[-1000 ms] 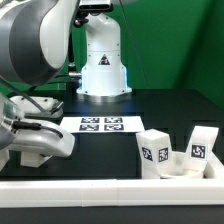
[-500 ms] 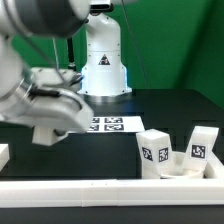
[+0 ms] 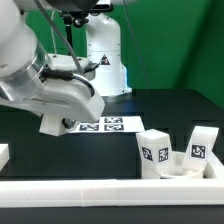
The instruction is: Assemble stool
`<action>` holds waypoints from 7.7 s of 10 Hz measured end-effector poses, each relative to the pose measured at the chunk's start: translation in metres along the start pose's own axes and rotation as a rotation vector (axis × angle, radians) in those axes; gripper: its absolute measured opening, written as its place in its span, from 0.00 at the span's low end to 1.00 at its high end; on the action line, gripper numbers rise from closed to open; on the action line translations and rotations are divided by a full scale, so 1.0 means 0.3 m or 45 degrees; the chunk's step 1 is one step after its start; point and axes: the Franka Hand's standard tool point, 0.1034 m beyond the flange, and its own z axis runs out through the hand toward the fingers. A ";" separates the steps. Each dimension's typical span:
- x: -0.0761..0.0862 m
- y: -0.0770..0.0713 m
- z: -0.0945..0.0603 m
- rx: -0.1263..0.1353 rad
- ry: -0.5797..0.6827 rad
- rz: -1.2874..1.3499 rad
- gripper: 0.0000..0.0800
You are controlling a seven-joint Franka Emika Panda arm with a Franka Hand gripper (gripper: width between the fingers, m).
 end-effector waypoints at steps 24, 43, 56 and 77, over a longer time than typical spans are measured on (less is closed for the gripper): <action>-0.218 -0.475 -0.005 0.200 1.182 -0.087 0.43; -0.178 -0.551 0.015 0.157 1.194 -0.134 0.43; -0.180 -0.560 0.096 0.126 1.176 -0.148 0.43; -0.171 -0.582 0.141 0.158 1.354 -0.172 0.43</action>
Offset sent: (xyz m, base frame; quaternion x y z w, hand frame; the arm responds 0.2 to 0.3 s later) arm -0.0094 0.0169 0.0223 -0.0223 0.1319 0.0240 0.9907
